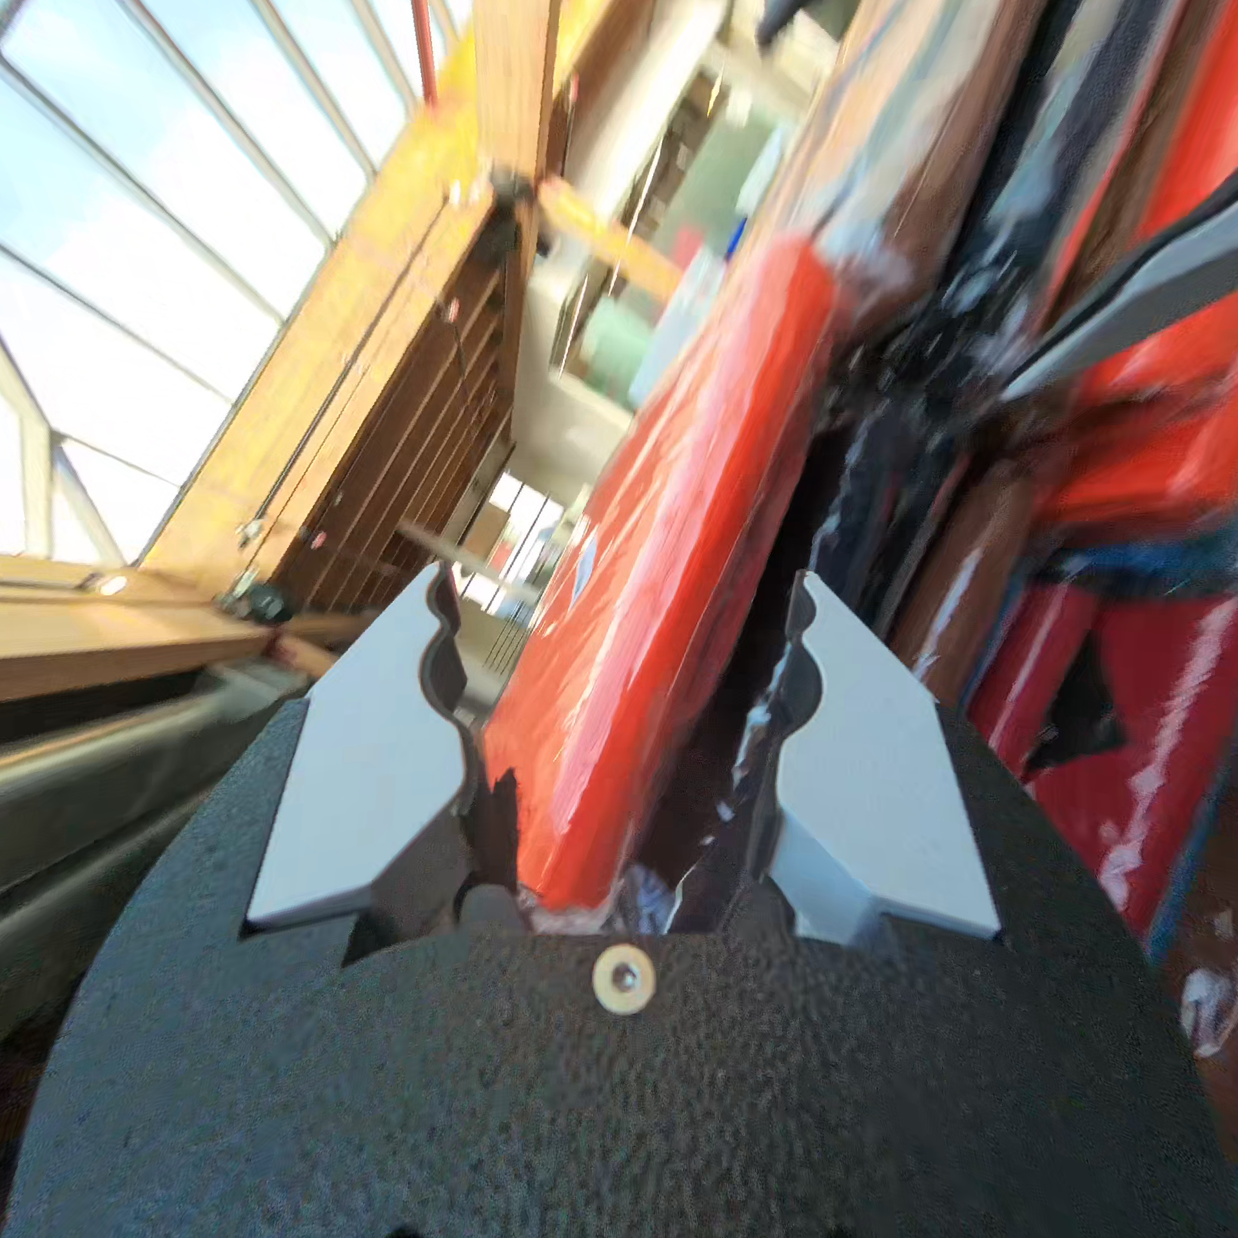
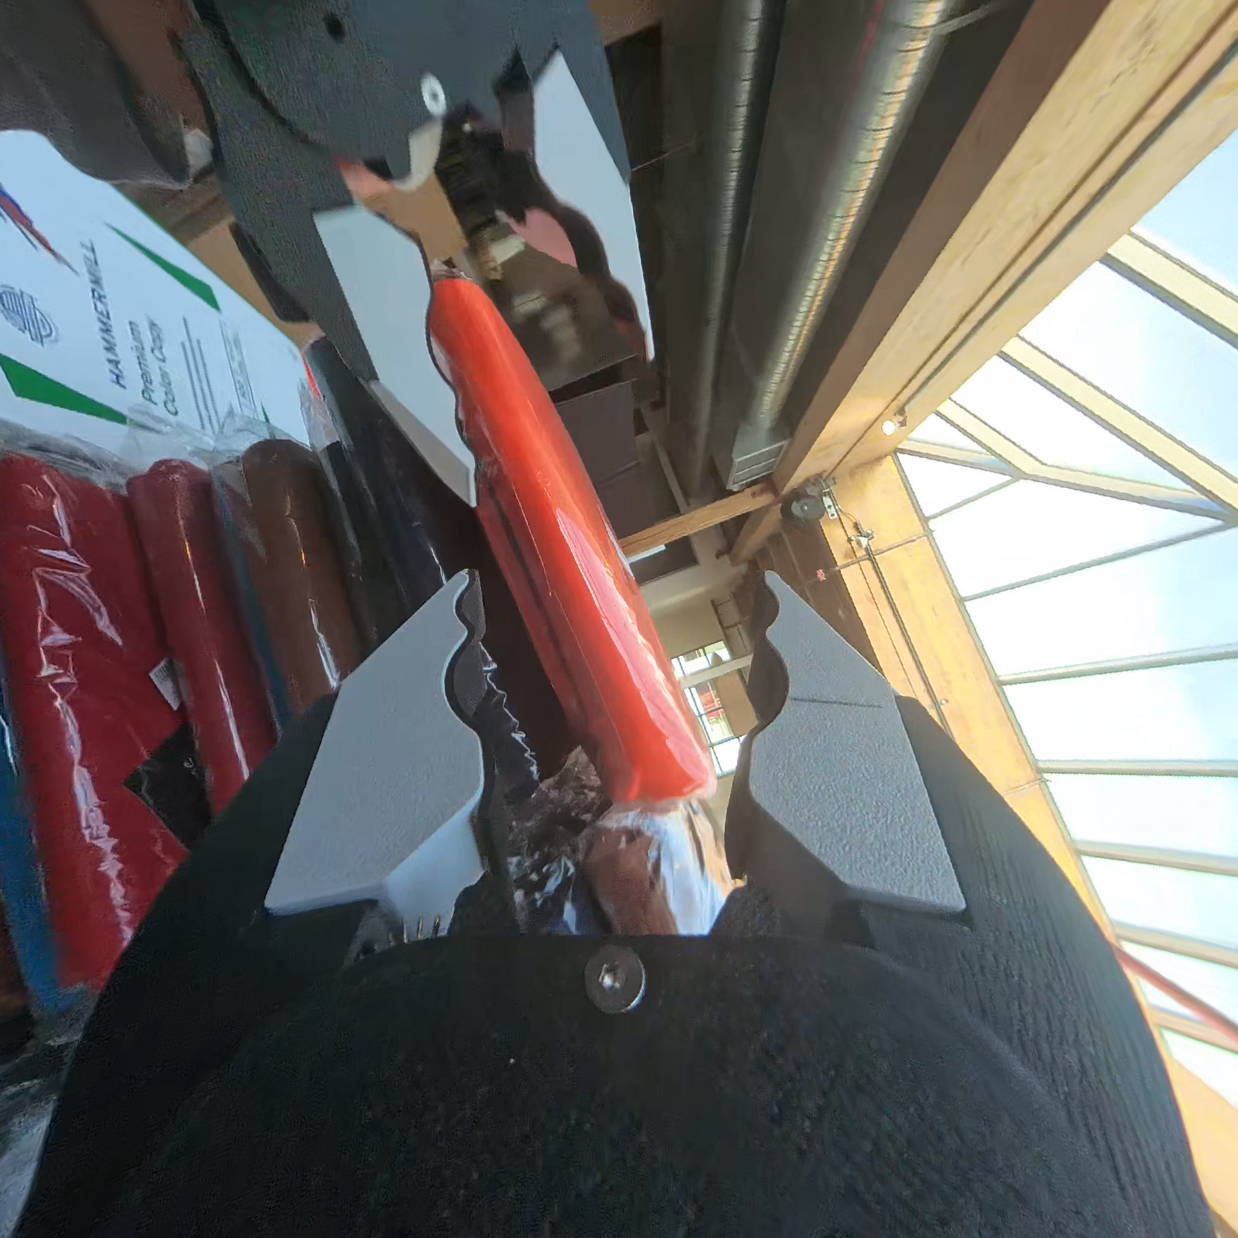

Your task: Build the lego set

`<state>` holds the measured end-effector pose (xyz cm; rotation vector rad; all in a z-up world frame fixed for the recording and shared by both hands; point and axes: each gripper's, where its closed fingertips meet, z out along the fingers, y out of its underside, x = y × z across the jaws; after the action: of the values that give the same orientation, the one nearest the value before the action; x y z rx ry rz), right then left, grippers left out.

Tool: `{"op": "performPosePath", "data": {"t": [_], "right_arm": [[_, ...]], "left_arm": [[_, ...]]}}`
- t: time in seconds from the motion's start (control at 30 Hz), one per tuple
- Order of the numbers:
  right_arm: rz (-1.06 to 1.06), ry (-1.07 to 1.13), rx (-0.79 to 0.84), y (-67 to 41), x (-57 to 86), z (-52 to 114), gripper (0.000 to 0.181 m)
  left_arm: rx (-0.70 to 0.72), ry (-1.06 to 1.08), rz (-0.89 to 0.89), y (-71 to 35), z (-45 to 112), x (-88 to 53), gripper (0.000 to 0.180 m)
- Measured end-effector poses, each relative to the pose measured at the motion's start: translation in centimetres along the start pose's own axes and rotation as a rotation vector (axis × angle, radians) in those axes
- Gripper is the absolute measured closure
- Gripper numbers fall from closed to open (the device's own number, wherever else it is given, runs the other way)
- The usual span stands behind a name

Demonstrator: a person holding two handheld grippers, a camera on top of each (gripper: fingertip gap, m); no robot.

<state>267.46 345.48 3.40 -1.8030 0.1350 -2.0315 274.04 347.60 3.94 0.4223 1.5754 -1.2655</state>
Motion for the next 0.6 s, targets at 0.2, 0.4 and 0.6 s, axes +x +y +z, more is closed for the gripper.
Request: {"op": "performPosePath", "data": {"t": [0.2,0.4,0.6], "right_arm": [[0.210,0.309,-0.030,3.0,-0.7,-8.4,0.106],[0.323,0.543,-0.357,7.4,-4.4,-17.6,0.109],[0.358,0.705,-0.618,11.7,-5.8,-27.7,0.113]], "left_arm": [[0.605,0.200,-0.212,-8.2,-6.7,4.3,0.097],[0.853,0.466,-0.321,-11.5,-6.8,13.9,0.115],[1.009,0.703,-0.249,-18.0,-6.9,22.7,0.097]]}}
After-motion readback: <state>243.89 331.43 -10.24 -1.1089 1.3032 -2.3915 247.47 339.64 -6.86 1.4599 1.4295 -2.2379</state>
